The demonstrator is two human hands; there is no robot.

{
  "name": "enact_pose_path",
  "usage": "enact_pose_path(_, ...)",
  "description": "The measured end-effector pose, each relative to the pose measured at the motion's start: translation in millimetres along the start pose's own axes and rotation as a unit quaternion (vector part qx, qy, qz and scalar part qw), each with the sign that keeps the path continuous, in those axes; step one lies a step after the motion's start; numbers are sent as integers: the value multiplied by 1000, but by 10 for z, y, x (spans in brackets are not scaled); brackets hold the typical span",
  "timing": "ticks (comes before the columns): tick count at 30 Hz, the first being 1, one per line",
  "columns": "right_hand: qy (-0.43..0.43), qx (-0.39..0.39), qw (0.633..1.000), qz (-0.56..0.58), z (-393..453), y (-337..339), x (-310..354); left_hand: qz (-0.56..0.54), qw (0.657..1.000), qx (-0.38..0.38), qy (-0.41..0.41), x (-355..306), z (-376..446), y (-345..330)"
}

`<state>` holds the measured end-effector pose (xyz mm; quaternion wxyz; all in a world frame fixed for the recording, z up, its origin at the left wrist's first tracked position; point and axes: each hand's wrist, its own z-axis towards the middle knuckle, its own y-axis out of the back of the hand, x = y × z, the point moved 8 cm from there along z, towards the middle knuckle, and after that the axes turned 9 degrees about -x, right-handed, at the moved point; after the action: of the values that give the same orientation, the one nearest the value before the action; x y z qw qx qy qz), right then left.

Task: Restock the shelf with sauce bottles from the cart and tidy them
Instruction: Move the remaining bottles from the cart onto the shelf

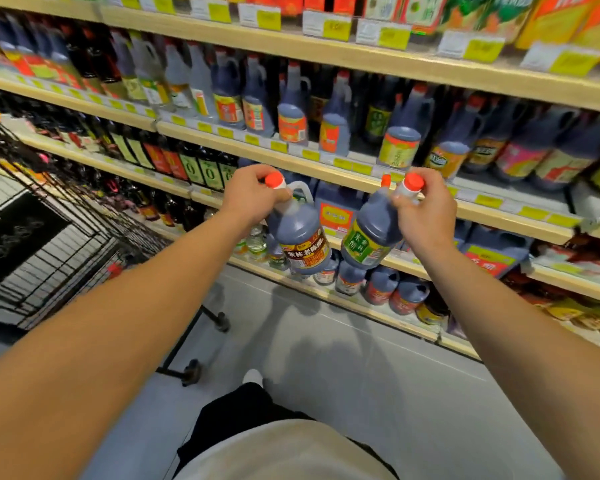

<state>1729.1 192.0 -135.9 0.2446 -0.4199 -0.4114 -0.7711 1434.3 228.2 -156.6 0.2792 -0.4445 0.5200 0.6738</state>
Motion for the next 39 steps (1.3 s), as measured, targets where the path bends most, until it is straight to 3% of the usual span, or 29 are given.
enact_pose_path(7, -6, -34, 999, -1, 391, -70, -236, -4, 996, -6, -84, -357, 557, -479)
enact_pose_path(15, -34, -96, 994, -35, 858, -154, -381, -30, 967, -16, -251, -983, 1127, -1010)
enact_pose_path(26, -88, -162, 979, -87, 1184, -291, -470, -83, 960, 32, -264, -1108, 1786, -1549)
enact_pose_path(35, -95, -178, 975, -89, 1241, -341, -468, 107, 971, 62, -204, -1198, 2251, -2031)
enact_pose_path(39, -84, -183, 976, -77, 1259, -290, -514, 137, 972, 61, -179, -1202, 2290, -2167)
